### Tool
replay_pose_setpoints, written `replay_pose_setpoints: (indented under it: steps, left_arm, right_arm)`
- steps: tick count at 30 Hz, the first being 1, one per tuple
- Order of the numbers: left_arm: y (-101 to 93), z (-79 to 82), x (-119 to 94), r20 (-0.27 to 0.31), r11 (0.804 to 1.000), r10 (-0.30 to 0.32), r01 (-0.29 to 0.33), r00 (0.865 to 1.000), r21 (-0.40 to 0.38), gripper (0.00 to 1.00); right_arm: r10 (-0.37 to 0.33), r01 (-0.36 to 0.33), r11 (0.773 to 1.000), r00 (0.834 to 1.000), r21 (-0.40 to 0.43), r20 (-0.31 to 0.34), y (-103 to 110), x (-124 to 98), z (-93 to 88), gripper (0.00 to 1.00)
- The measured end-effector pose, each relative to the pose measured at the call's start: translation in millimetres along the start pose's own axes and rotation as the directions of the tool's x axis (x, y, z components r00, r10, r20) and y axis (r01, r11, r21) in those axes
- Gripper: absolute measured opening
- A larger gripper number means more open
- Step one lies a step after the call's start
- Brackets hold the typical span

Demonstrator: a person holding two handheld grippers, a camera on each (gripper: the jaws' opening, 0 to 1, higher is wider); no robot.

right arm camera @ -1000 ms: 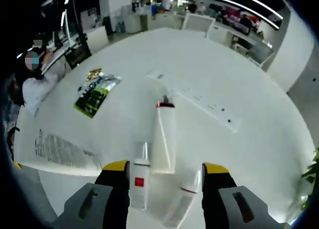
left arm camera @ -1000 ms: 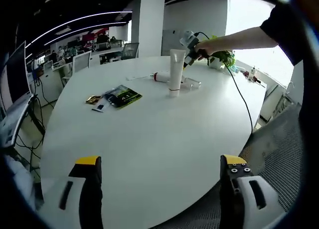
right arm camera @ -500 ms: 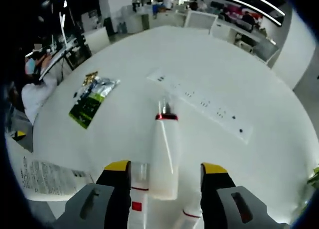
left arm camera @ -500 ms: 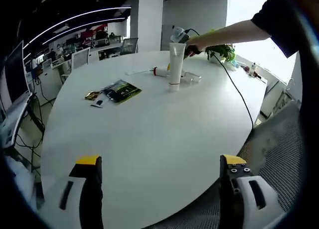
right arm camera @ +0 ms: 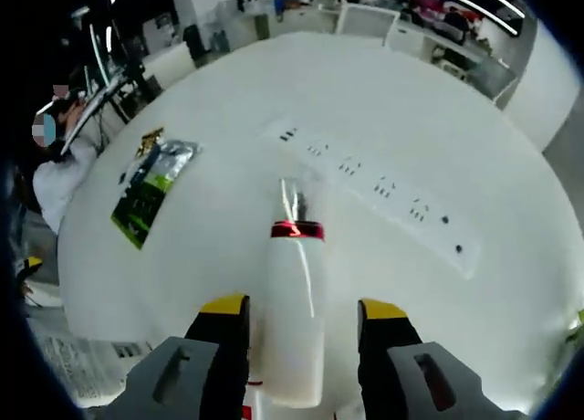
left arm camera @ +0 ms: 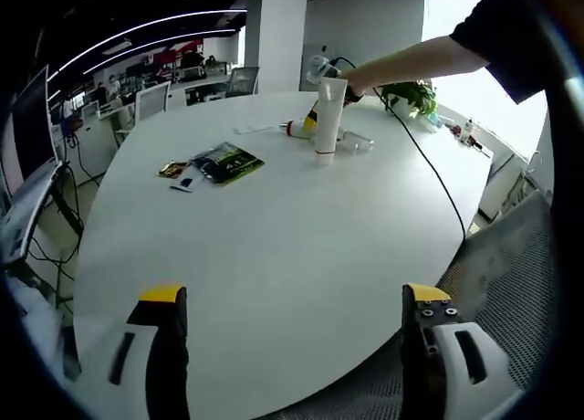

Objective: Arrange the skincare products in the storage area until every visible bottle or jar stands upright without overlapping.

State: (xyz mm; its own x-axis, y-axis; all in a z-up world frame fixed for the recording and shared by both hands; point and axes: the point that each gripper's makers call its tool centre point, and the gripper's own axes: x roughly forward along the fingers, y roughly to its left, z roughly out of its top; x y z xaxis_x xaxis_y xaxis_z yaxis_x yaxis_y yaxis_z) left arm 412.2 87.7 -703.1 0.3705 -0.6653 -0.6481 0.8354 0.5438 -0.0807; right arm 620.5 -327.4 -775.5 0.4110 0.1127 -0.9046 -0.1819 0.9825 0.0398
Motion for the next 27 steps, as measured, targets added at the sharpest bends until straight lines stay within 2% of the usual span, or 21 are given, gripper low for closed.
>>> replay_pose_setpoints:
  steps: [13,18,21,23,27]
  left_arm:
    - [4.3,-6.8,1.4,-0.013,1.000,0.002,-0.002,1.000,0.004,0.90]
    - [5.5,-9.0,2.2,-0.017,1.000,0.000,0.000,1.000,-0.006,0.90]
    - [5.7,-9.8,2.3,-0.022,1.000,0.002,-0.002,1.000,-0.004,0.89]
    - [5.4,-9.7,2.5,-0.022,1.000,0.002,-0.002,1.000,-0.003,0.89]
    - [5.9,-9.7,2.6,-0.024,1.000,0.005,-0.005,1.000,-0.004,0.89]
  right_arm:
    - [0.003,-0.004,1.000,0.998,-0.014,-0.065,3.7,14.2,-3.1,0.34]
    - [-0.011,0.005,0.998,0.995,-0.056,-0.102,5.8,14.2,-4.1,0.34]
    - [-0.042,0.030,0.995,0.991,-0.098,-0.124,5.9,14.5,-5.3,0.33]
    - [-0.019,0.002,0.990,0.993,-0.139,-0.119,10.4,14.4,-3.8,0.30]
    - [-0.019,0.005,0.992,0.994,-0.129,-0.110,11.0,13.4,-4.2,0.25]
